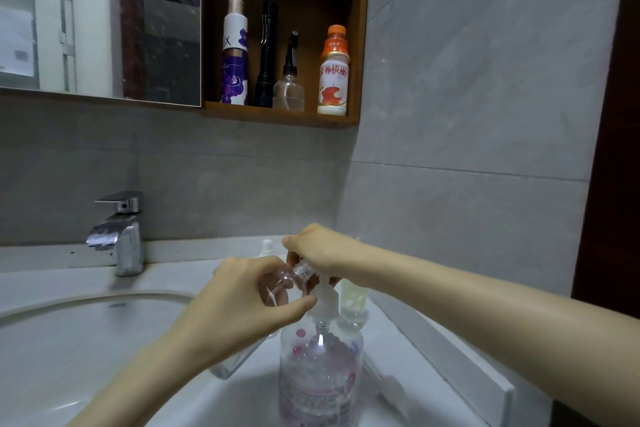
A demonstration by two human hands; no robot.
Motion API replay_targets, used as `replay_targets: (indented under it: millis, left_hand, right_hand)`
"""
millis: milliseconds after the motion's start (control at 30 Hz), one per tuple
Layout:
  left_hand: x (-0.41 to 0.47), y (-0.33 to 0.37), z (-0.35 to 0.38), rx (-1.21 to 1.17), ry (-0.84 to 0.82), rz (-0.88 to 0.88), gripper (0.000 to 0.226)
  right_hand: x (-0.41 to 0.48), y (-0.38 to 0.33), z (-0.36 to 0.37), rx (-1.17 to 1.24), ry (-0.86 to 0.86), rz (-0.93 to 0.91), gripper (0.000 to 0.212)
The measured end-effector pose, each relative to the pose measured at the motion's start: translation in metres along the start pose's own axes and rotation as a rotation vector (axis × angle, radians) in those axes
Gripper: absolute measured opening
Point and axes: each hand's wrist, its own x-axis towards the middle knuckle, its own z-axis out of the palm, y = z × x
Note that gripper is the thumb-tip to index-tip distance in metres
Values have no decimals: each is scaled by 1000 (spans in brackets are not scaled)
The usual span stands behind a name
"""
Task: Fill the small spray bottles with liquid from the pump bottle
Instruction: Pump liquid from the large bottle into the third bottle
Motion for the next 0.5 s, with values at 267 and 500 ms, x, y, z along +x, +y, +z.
replay_targets:
  millis: [267, 500]
  left_hand:
    - [2, 3, 0, -30, 0, -5, 25]
    - [0, -4, 4, -27, -22, -13, 29]
  right_hand:
    - [-4, 1, -6, -66, -20, -6, 32]
    - [1, 5, 6, -123, 15, -36, 24]
